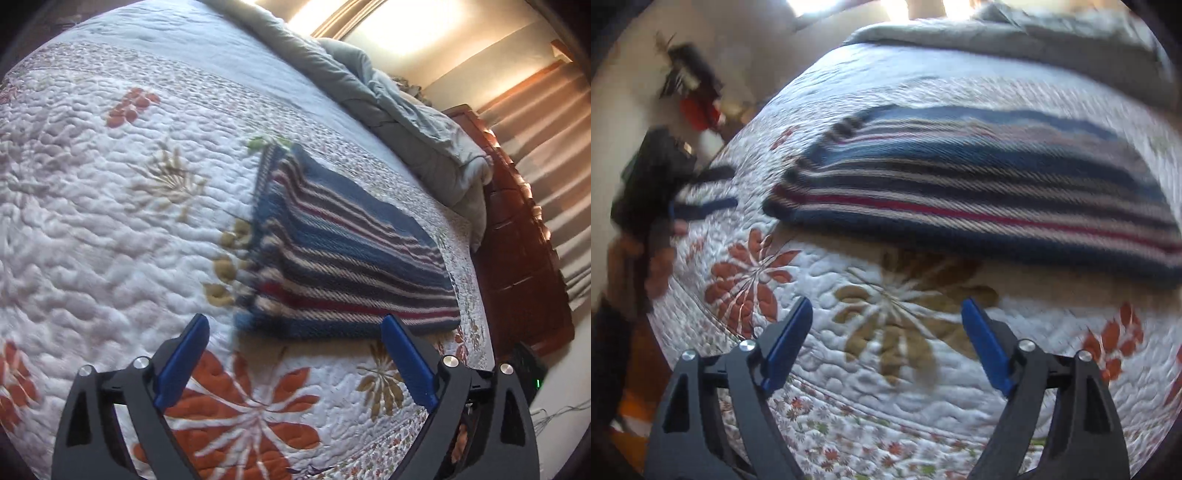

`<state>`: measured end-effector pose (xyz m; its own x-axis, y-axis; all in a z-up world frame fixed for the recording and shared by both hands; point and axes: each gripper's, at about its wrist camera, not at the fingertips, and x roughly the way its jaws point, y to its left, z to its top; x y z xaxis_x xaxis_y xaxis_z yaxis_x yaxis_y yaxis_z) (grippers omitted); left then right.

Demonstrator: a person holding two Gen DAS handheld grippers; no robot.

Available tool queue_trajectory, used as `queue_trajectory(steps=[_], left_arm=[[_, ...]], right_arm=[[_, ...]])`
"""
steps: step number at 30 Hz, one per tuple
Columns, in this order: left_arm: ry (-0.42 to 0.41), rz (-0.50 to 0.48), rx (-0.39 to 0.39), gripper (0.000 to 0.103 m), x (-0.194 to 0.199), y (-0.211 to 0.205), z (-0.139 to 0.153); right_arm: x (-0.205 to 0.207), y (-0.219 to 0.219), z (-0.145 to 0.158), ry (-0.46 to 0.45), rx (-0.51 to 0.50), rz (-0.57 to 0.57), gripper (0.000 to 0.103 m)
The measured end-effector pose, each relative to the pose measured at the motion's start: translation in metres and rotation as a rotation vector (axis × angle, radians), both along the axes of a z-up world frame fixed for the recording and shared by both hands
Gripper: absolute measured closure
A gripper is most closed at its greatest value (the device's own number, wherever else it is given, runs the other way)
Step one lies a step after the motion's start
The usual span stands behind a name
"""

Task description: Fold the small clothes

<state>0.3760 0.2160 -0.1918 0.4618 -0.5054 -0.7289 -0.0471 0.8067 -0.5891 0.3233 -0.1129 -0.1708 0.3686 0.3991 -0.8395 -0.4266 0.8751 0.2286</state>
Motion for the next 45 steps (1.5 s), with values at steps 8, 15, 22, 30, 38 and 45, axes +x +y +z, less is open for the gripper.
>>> queue_trajectory(steps=[8,15,22,30,38,45], left_arm=[[0.070,-0.013,-0.014,0.008,0.060,0.026,-0.009],[0.143,-0.088,-0.097,0.008,0.121,0.016,-0.041],[0.167,-0.106,-0.091,0.008,0.159,0.010,-0.062],[0.174,-0.186,-0.131,0.008,0.185,-0.006,-0.072],[0.182,-0.213,-0.164,0.008,0.206,-0.030,-0.083],[0.183,-0.215,-0.176,0.021,0.211,-0.024,-0.088]], right_arm=[[0.002,0.063,-0.004,-0.109,-0.121,0.134,0.016],[0.016,0.096,-0.018,-0.195,-0.193,0.211,0.016],[0.011,0.132,-0.039,-0.389,-0.375,0.321,0.022],[0.018,0.172,-0.067,-0.500,-0.519,0.389,0.024],[0.024,0.200,-0.086,-0.613,-0.628,0.387,0.024],[0.045,0.218,-0.087,-0.638,-0.637,0.349,0.024]])
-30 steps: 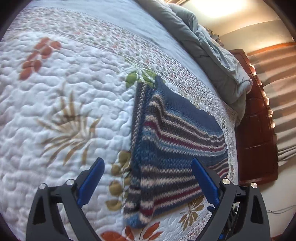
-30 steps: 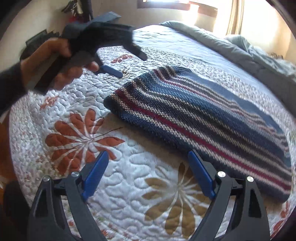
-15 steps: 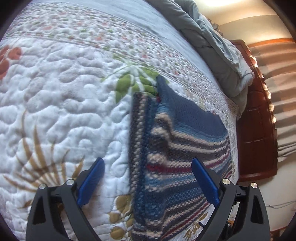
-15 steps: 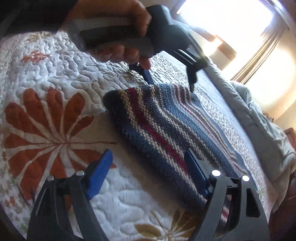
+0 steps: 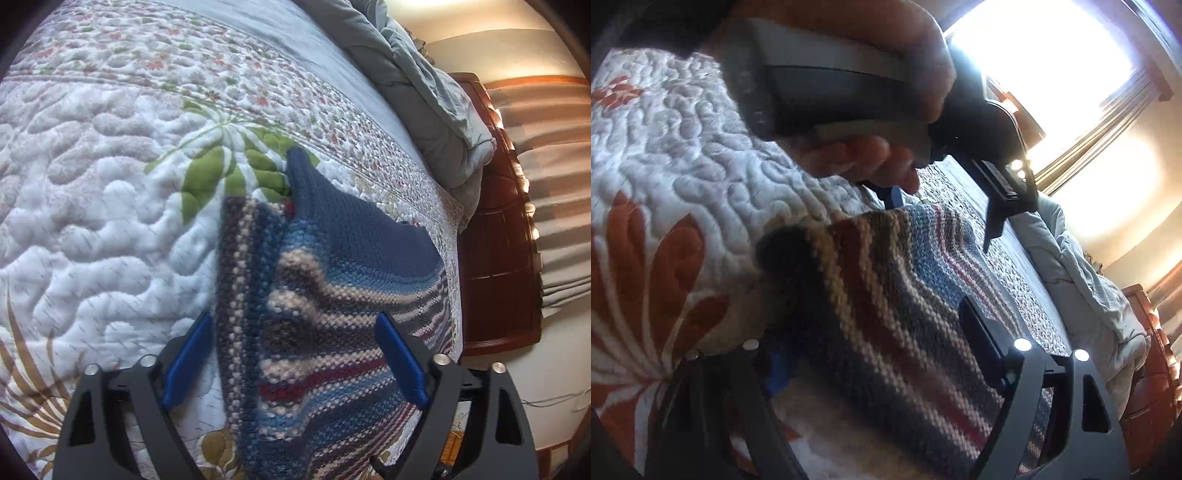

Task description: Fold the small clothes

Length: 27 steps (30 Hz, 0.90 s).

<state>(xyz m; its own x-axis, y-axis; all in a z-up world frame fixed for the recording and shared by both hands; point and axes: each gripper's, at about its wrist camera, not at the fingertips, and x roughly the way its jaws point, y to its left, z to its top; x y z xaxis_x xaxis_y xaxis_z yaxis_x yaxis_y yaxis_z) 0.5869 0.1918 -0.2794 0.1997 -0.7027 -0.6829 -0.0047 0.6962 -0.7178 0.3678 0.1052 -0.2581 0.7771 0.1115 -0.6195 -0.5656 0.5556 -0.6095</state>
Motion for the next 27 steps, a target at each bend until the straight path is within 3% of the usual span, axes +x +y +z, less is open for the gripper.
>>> queue_trajectory(steps=[6,8,9,11,19,23,27], left_arm=[[0.003,-0.008,0.042,0.041,0.003,0.004,-0.004],[-0.003,0.003,0.056,0.063,0.003,0.006,-0.005],[-0.007,0.010,0.050,0.071,0.004,0.007,-0.005],[-0.017,0.010,0.061,0.079,0.004,0.004,-0.004],[-0.043,0.012,0.155,0.084,0.003,-0.009,0.029],[-0.055,0.008,0.203,0.084,0.005,-0.022,0.059],[-0.078,-0.005,0.248,0.084,0.009,-0.038,0.092]], right_arm=[[0.008,0.003,-0.002,0.001,0.024,-0.011,0.028],[0.012,0.001,-0.002,0.028,0.034,-0.005,0.050],[0.011,0.001,-0.003,0.032,0.034,-0.005,0.054],[0.011,0.000,-0.003,0.039,0.038,-0.004,0.069],[0.010,-0.010,0.024,0.053,0.108,-0.013,0.082],[0.006,-0.020,0.050,0.054,0.164,-0.028,0.090],[0.002,-0.033,0.076,0.046,0.223,-0.047,0.091]])
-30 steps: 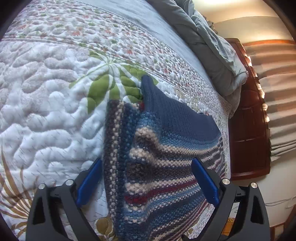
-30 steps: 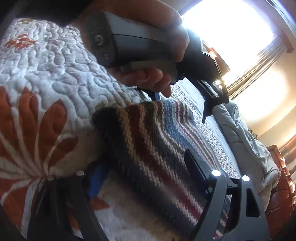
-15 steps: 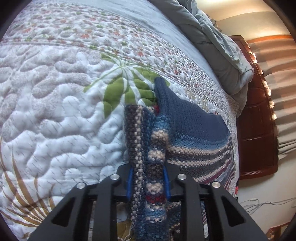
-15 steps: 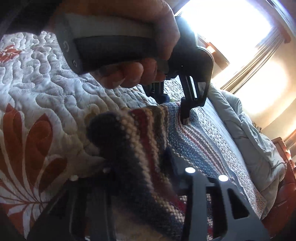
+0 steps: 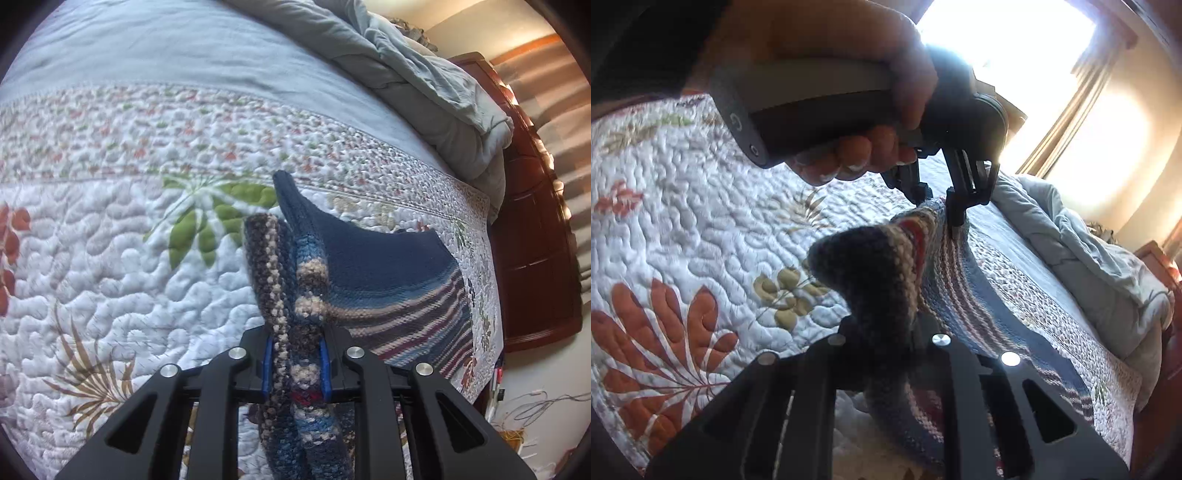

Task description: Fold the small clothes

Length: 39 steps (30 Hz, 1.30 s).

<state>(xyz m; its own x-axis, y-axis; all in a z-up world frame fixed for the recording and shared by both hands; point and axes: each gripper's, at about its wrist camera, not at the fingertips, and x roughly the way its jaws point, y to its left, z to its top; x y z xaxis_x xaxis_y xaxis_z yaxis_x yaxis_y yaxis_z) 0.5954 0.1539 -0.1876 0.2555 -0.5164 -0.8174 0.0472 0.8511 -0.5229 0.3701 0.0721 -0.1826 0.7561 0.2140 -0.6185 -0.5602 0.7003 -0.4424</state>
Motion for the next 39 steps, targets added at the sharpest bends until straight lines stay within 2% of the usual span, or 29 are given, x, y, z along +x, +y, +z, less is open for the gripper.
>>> queue_trajectory(steps=[10,22,30,39], left_arm=[[-0.018,0.001,0.133,0.084,0.011,-0.044,0.061],[-0.072,-0.027,0.240,0.084,0.016,-0.109,0.123],[-0.108,-0.054,0.294,0.084,0.023,-0.161,0.153],[-0.131,-0.081,0.294,0.084,0.027,-0.223,0.165]], right_arm=[[0.007,-0.044,0.052,0.012,0.173,-0.056,0.092],[0.022,-0.104,0.103,0.012,0.361,-0.118,0.092],[0.026,-0.145,0.125,-0.006,0.442,-0.164,0.092],[0.030,-0.207,0.136,-0.011,0.533,-0.214,0.092]])
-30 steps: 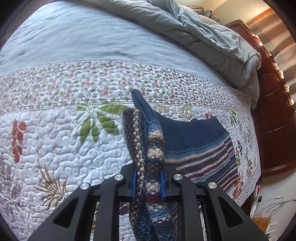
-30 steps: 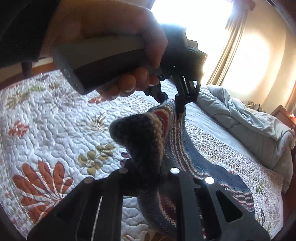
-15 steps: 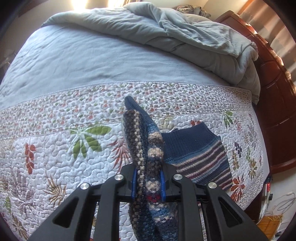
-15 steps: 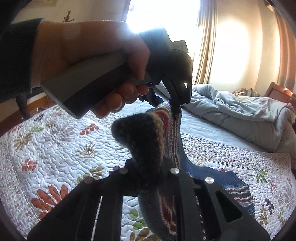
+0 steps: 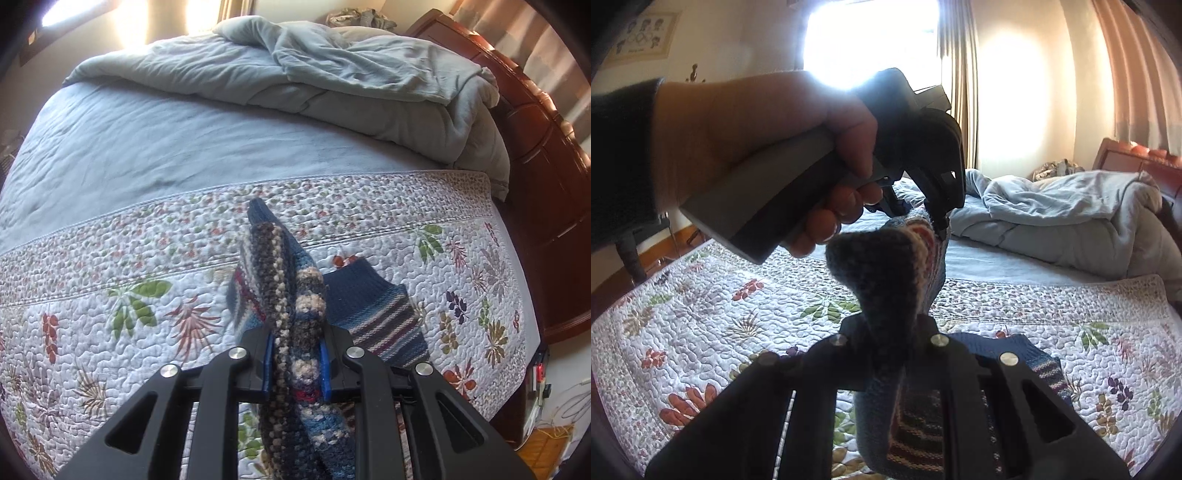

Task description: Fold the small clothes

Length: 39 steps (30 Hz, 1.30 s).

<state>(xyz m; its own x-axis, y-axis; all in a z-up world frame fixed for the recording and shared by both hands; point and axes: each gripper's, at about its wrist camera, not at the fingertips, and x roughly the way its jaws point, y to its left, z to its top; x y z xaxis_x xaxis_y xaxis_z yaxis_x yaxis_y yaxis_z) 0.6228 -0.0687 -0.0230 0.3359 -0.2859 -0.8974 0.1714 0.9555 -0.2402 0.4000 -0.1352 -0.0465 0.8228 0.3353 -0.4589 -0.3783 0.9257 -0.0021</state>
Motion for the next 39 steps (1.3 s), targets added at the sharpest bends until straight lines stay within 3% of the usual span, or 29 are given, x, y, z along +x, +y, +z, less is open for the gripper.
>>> queue_trajectory(steps=[13,33,39], left_arm=[[-0.001,-0.061,0.030,0.084,0.013,-0.091,-0.013],[0.079,-0.109,0.139,0.084,0.025,-0.166,-0.100],[0.103,-0.133,0.175,0.084,0.023,-0.187,-0.127]], right_arm=[[0.012,-0.082,-0.009,0.061,0.113,-0.079,0.092],[0.032,-0.164,-0.078,0.282,0.323,-0.113,0.092],[0.030,-0.182,-0.098,0.330,0.335,-0.130,0.092]])
